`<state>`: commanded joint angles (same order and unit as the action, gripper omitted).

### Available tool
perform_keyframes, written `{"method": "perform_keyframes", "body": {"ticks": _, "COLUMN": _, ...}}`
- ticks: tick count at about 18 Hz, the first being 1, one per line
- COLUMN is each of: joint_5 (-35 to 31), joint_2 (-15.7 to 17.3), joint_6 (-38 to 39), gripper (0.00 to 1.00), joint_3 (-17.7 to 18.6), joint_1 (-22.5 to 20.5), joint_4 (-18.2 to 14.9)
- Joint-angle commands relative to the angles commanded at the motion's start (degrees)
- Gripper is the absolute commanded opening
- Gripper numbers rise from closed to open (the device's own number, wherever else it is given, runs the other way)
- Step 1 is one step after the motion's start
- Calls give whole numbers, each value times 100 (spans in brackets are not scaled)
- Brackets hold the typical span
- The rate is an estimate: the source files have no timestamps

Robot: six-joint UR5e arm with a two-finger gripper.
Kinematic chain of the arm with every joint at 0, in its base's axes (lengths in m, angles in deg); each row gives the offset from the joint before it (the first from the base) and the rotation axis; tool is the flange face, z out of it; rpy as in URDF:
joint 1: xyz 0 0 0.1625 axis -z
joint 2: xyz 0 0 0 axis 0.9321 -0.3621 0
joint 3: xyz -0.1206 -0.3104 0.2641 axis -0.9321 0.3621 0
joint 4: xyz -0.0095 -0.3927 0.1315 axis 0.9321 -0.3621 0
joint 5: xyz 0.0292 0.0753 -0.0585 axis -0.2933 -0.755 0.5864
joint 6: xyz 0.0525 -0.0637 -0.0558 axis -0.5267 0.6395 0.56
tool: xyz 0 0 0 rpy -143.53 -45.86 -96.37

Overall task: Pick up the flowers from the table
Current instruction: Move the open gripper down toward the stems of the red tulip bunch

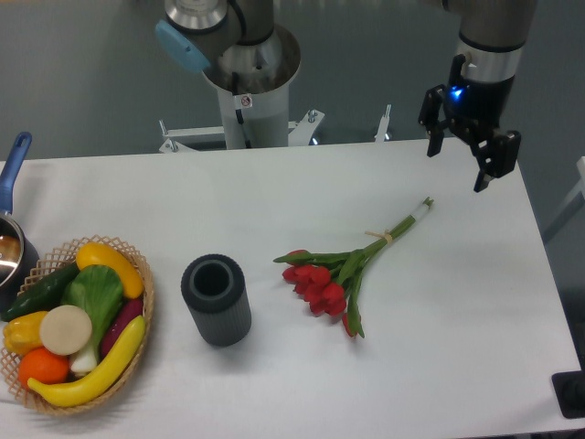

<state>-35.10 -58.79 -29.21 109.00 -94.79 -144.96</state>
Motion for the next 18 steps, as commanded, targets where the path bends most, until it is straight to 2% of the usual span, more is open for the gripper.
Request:
{"method": "perform_keyframes", "body": {"ticks": 3, "joint_5": 0, "joint_2": 0, "joint_6": -53, "gripper": 100, "joint_3": 18, "joint_1": -9, "joint_4": 0}}
{"method": "perform_keyframes", "body": {"ticks": 6, "joint_5": 18, "joint_2": 61, "joint_6": 17, "gripper": 100, "joint_3": 219, "joint_1": 0, "joint_4": 9}}
{"method": "perform_keyframes", "body": {"ticks": 10, "joint_5": 105, "joint_2": 88, "joint_6": 131, "gripper": 100, "joint_3": 535, "joint_1": 9, "joint_4": 333}}
{"method": "perform_keyframes", "body": {"ticks": 13, "joint_5": 211, "joint_2": 88, "joint_6": 509, "gripper": 100, "joint_3": 755, "joint_1": 35, "joint_4": 571}}
{"method": "perform_keyframes", "body": {"ticks": 18, "joint_5": 193, "joint_2": -26, "joint_6": 545, "gripper": 100, "joint_3": 984, "joint_1": 88, "joint_4": 615}}
